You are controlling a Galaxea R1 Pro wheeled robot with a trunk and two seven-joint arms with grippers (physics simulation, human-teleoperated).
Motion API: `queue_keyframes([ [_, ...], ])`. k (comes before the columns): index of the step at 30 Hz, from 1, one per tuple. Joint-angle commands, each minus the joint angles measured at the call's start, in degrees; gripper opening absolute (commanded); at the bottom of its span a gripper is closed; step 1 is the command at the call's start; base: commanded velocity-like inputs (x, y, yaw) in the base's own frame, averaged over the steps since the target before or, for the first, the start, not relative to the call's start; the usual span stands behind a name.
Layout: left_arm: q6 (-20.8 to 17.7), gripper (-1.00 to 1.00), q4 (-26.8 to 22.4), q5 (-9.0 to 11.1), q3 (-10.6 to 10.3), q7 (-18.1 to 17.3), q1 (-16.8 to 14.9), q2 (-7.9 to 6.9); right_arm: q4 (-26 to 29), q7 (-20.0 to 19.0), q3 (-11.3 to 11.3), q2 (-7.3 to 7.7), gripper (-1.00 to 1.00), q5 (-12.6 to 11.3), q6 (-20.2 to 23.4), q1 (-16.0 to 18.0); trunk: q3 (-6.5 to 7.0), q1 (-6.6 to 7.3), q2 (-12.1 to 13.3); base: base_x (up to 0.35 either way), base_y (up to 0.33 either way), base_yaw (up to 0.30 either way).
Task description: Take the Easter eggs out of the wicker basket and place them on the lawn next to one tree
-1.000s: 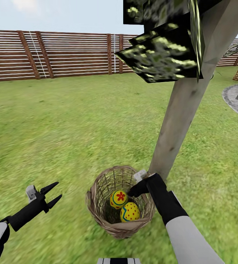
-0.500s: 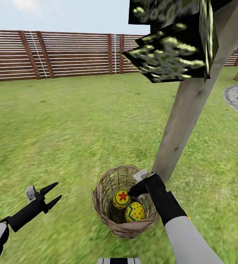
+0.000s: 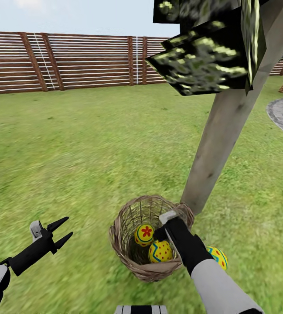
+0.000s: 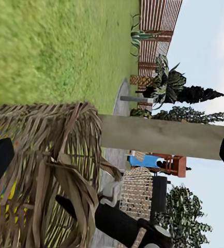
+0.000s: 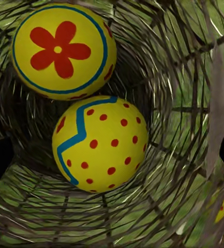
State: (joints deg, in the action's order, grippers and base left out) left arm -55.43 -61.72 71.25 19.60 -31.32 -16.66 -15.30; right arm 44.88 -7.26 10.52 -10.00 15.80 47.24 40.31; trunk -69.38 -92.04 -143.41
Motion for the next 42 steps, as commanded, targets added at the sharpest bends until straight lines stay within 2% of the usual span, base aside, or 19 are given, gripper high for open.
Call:
queue_keyframes([
  [1,-0.3,1.00,0.0,-0.1,0.1,-0.2,0.0,0.01,0.1,-0.5,1.9,0.00,1.00,0.3,0.3,0.1,-0.05,0.01,0.0,0.000,0.000,0.000],
  [2,-0.3,1.00,0.0,-0.1,0.1,-0.2,0.0,0.01,0.1,-0.6,3.2,0.00,1.00,0.1,0.3,0.3,-0.05,0.01,0.0,0.000,0.000,0.000],
  [4,-0.3,1.00,0.1,-0.1,0.1,-0.2,0.0,0.01,-1.0,-0.5,4.3,0.00,1.00,-3.9,0.6,1.0,-0.05,0.01,0.0,0.000,0.000,0.000],
  [6,-0.3,1.00,0.1,-0.1,0.1,-0.2,0.0,0.01,-6.3,-0.2,4.5,0.00,1.00,-8.8,0.6,4.5,-0.05,0.01,0.0,0.000,0.000,0.000],
  [7,-0.3,1.00,0.1,-0.1,0.1,-0.2,0.0,0.01,-9.6,-0.1,4.6,0.00,1.00,-9.7,0.4,6.5,-0.05,0.01,0.0,0.000,0.000,0.000],
  [11,-0.3,1.00,0.1,-0.1,0.1,-0.2,0.0,0.01,-15.6,1.6,4.6,0.00,1.00,-10.9,0.3,10.9,-0.05,0.01,0.0,0.000,0.000,0.000],
  [13,-0.3,1.00,0.1,-0.1,0.2,-0.2,0.0,0.01,-17.1,1.9,4.6,0.00,1.00,-11.9,0.2,11.9,-0.05,0.01,0.0,0.000,0.000,0.000],
  [16,-0.3,1.00,0.2,-0.2,1.3,-0.2,0.0,0.01,-17.2,2.0,4.5,0.00,1.00,-12.4,0.3,12.1,-0.05,0.01,0.0,0.000,0.000,0.000],
  [21,-0.3,1.00,0.2,-0.2,1.6,-0.1,0.0,0.01,-17.0,1.8,4.6,0.00,1.00,-12.7,0.7,12.2,-0.36,0.01,0.0,0.000,0.000,0.000],
  [24,-0.3,1.00,0.2,-0.2,1.6,-0.1,0.0,0.01,-17.0,1.8,4.6,0.00,1.00,-15.1,1.0,12.2,-0.64,0.01,0.0,0.000,0.000,0.000],
  [27,-0.3,1.00,0.2,-0.2,1.6,-0.1,0.0,0.01,-17.0,1.8,4.6,0.00,1.00,-16.0,1.0,12.2,-0.92,0.01,0.0,0.000,0.000,0.000],
  [38,-0.3,1.00,0.2,-0.3,1.6,-0.1,0.0,-0.06,-17.1,2.3,4.5,0.06,1.00,-16.3,1.2,12.2,-1.96,0.01,0.0,0.012,0.000,0.000],
  [42,-0.3,1.00,0.2,-0.3,1.6,-0.1,0.0,0.02,-17.2,4.6,4.5,0.08,1.00,-16.4,1.2,12.2,-2.34,0.01,0.0,0.222,0.045,0.000],
])
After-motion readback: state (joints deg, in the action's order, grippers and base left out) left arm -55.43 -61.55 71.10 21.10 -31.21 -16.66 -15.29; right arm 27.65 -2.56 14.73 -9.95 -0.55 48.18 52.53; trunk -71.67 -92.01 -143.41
